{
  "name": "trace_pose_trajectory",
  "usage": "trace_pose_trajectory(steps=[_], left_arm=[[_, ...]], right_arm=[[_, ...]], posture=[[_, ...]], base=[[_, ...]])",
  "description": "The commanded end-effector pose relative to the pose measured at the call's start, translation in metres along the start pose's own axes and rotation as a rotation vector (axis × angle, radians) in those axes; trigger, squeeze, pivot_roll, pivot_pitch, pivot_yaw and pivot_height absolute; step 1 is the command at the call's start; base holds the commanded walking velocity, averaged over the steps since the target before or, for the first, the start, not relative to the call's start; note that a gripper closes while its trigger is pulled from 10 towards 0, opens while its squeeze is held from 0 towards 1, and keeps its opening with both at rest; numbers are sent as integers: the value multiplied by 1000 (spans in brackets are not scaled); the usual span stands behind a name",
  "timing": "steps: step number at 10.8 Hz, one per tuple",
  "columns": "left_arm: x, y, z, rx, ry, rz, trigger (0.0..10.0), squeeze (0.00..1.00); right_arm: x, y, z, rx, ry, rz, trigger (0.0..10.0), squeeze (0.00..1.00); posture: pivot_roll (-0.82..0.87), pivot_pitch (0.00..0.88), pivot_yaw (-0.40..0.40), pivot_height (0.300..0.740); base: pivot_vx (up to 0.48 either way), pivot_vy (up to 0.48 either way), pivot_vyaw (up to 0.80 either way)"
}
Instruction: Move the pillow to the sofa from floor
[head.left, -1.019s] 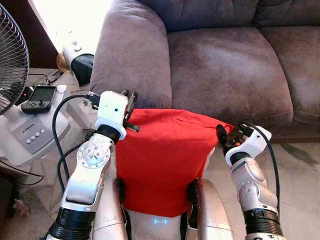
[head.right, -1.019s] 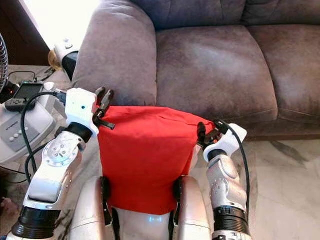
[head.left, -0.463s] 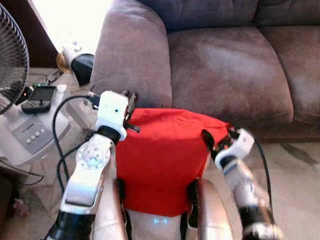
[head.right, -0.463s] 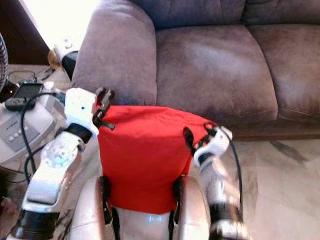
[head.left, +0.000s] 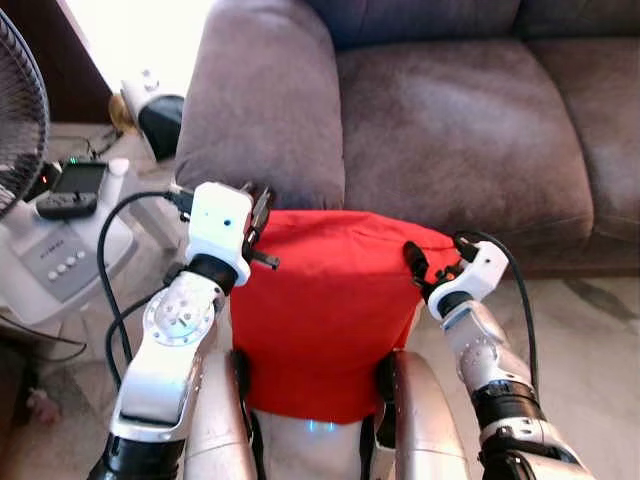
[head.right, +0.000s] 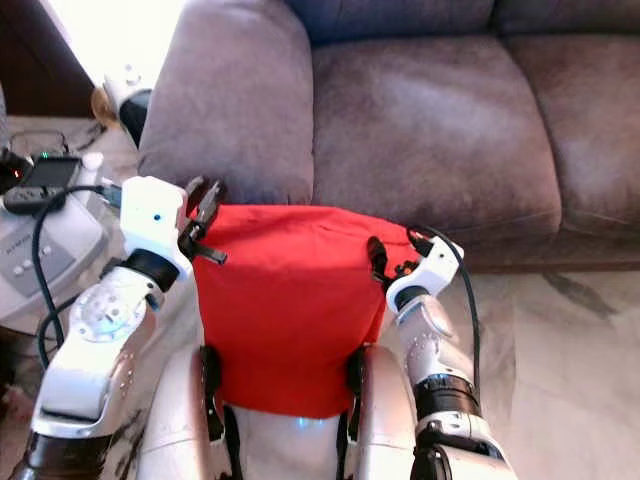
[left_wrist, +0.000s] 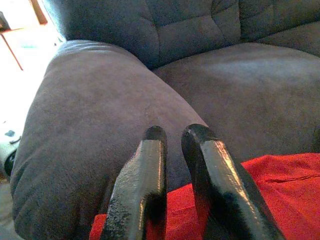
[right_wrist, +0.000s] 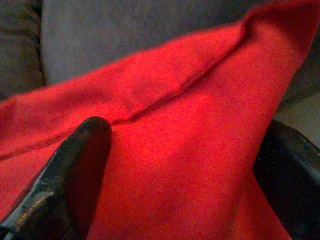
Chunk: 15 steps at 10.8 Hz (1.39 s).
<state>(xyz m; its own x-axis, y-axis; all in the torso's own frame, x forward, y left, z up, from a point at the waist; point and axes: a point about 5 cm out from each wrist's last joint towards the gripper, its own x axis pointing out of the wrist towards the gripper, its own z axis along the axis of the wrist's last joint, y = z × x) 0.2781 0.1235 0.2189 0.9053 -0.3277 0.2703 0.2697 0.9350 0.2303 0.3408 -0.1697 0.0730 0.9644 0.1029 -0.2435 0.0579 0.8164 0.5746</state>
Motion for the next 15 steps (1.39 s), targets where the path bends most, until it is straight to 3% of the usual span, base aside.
trace_pose_trajectory(steps=[1,4,5,7,10,15], left_arm=[[-5,-4,3,7,3,-25,10000,0],[-7,-3,9,27,2,-41,10000,0],[-8,-2,8,35,12,-44,10000,0],[-8,-4,8,39,23,-47,10000,0],[-4,-7,9,44,20,-58,10000,0],[2,-5,6,45,26,-73,10000,0]], right_arm=[[-1,-3,-13,-7,40,-5,10000,0],[6,13,-20,28,46,69,10000,0],[10,20,-17,28,28,88,0,0],[12,25,-14,27,13,109,0,0],[11,16,-13,11,8,82,0,0],[13,22,-14,-15,-3,101,0,0]], posture=[[140,343,-6,572],[170,369,0,572],[170,368,0,572],[166,362,-1,572],[161,337,1,572],[165,314,10,572]], base=[[0,0,0],[0,0,0],[0,0,0],[0,0,0],[0,0,0],[0,0,0]])
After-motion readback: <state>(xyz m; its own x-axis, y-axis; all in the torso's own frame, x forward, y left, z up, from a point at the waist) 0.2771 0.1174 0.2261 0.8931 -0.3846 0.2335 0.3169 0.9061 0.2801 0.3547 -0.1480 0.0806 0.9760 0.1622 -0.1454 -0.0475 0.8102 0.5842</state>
